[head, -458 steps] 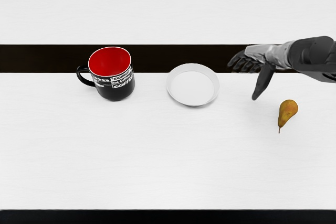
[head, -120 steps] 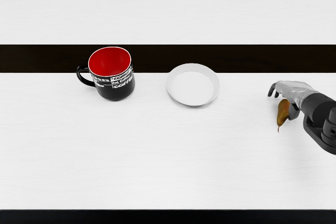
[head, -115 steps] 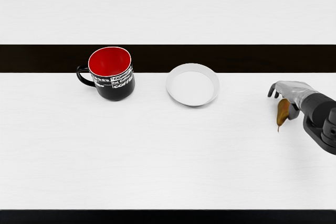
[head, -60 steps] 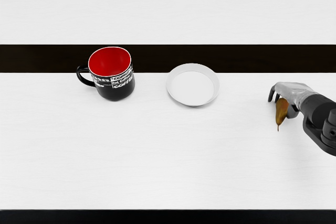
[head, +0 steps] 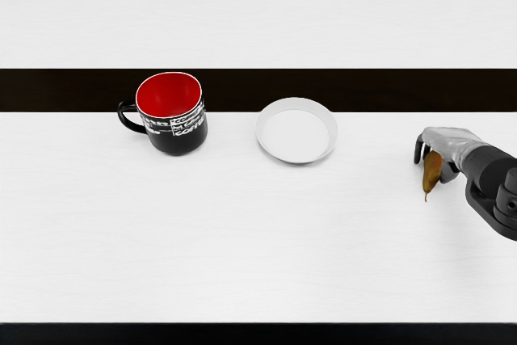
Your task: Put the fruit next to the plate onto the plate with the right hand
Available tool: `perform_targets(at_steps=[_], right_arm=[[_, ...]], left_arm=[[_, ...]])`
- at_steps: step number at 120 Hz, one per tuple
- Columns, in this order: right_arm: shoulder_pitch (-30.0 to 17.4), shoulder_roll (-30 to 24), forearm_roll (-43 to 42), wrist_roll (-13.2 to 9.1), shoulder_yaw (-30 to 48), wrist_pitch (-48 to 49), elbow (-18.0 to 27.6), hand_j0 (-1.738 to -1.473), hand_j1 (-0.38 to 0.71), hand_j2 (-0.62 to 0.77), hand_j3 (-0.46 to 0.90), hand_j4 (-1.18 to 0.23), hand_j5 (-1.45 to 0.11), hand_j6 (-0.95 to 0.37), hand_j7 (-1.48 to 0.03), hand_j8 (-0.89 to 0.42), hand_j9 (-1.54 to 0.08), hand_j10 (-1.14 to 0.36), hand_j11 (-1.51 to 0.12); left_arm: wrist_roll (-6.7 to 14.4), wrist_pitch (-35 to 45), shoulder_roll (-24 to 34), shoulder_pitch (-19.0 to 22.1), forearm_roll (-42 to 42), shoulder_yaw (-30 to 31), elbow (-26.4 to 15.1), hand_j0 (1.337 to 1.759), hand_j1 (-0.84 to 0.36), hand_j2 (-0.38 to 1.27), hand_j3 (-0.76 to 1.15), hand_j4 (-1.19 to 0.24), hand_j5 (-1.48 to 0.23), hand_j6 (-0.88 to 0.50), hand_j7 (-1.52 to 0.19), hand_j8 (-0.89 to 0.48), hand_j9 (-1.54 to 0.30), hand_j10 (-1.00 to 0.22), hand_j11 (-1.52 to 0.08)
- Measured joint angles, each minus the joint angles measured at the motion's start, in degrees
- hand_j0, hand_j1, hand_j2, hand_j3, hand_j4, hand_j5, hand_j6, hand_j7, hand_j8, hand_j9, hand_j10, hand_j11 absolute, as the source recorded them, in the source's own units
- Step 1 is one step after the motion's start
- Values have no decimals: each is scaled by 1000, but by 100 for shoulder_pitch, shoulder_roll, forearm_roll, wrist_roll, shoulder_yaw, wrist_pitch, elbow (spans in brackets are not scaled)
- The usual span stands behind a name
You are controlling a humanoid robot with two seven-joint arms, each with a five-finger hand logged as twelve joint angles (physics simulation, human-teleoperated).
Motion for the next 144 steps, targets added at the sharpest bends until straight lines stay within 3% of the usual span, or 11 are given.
perform_targets(at_steps=[24, 64, 78, 144], right_arm=[[1, 0, 1, 2, 1, 2, 1, -1649, 243, 110, 0, -647, -955, -450, -893, -323, -951, -517, -938], [50, -3, 2, 6, 33, 10, 40, -1652, 245, 320, 1, -694, -997, -543, -944, -426, -1000, -635, -999], [86, -24, 21, 5, 67, 38, 88, -1653, 225, 300, 0, -697, -1007, -557, -951, -444, -1005, -658, -1003], [174, 14, 369, 8, 885, 356, 244, -1656, 217, 456, 0, -725, -979, -652, -959, -575, -996, -715, -1002]], left_arm=[[0, 0, 0, 0, 0, -1, 0, 1658, 349, 0, 0, 0, 0, 0, 0, 0, 0, 0, 0], [0, 0, 0, 0, 0, 0, 1, 1658, 349, 0, 0, 0, 0, 0, 0, 0, 0, 0, 0], [0, 0, 0, -6, 0, 1, 0, 1658, 349, 0, 0, 0, 0, 0, 0, 0, 0, 0, 0], [0, 0, 0, -9, -6, -6, 59, 1658, 349, 0, 0, 0, 0, 0, 0, 0, 0, 0, 0]])
